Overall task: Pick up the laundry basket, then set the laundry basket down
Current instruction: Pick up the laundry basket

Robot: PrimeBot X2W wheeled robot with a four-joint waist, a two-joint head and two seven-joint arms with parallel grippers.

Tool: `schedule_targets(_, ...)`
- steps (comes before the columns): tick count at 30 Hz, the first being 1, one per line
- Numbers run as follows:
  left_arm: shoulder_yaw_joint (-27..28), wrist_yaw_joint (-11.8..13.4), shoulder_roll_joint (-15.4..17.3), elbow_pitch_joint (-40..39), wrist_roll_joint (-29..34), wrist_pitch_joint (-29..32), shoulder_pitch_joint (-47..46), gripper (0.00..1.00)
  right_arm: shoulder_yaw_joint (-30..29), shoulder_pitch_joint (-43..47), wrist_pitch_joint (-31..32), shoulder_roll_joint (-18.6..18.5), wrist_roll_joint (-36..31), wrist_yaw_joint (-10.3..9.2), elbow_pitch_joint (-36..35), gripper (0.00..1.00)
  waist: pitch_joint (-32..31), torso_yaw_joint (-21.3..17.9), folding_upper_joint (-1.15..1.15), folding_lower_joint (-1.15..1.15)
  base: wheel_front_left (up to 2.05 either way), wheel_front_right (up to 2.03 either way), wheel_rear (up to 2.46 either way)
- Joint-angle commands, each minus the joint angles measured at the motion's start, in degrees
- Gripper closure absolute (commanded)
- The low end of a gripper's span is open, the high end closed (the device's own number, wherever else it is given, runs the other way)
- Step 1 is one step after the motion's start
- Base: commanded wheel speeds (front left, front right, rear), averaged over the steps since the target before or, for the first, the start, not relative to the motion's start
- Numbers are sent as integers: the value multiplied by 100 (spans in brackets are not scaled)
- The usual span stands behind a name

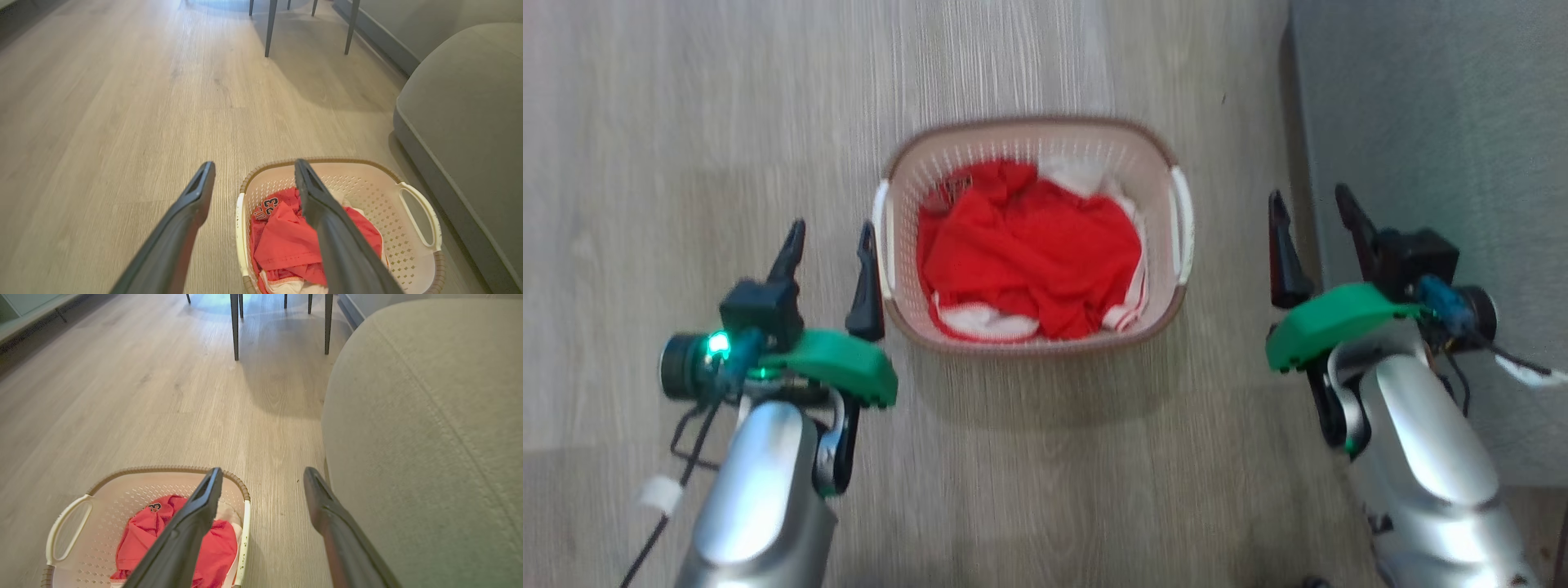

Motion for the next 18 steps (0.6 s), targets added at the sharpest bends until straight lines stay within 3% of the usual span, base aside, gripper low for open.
schedule_targets(1,191,-15,37,-2,-67,-54,-239,0,111,-173,-69,-26,-48,-9,-39,0,579,29,0,-2,0,0,0)
schedule_targets(18,-38,-151,36,1689,-421,-54,-1824,0,277,-1491,-69,-26,55,-9,1055,0,2175,155,0,-2,0,0,0)
